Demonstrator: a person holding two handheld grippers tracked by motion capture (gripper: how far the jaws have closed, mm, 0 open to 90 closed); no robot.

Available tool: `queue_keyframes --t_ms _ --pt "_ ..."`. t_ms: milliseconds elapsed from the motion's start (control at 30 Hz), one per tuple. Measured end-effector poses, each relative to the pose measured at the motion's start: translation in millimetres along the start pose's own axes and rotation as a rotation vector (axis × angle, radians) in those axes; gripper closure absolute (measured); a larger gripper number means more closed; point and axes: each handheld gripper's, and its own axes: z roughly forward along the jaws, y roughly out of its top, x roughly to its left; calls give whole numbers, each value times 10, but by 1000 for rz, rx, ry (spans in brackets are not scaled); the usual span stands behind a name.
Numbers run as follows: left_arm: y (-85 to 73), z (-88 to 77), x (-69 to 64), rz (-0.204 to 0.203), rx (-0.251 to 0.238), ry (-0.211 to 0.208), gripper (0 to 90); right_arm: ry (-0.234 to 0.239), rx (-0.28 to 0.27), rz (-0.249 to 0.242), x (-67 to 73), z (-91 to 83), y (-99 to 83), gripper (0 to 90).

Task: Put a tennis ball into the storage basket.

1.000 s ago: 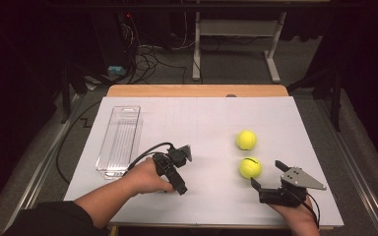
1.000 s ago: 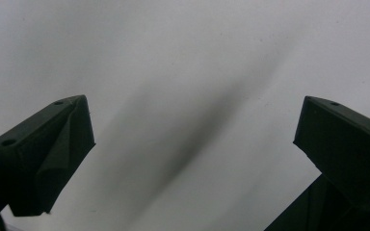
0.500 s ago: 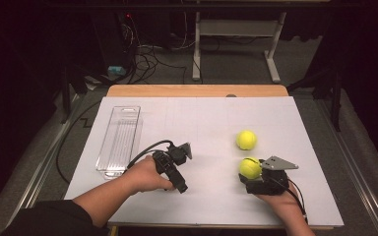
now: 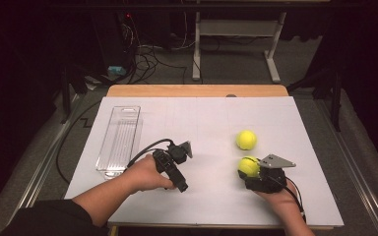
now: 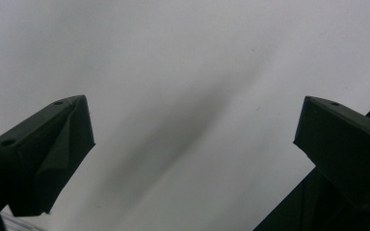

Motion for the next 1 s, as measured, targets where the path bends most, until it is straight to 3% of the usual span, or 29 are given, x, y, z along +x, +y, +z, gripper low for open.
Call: queue_keyframes --t_ms 200,633,1000 --pt "-9 -65 10 -5 -13 -6 9 21 -50 -28 109 -1 93 276" --pt "8 -310 2 -5 -63 -11 9 118 -106 -118 579 223 329 276" --pt "58 -483 -24 -8 -97 -17 9 203 -142 -157 922 313 404 276"
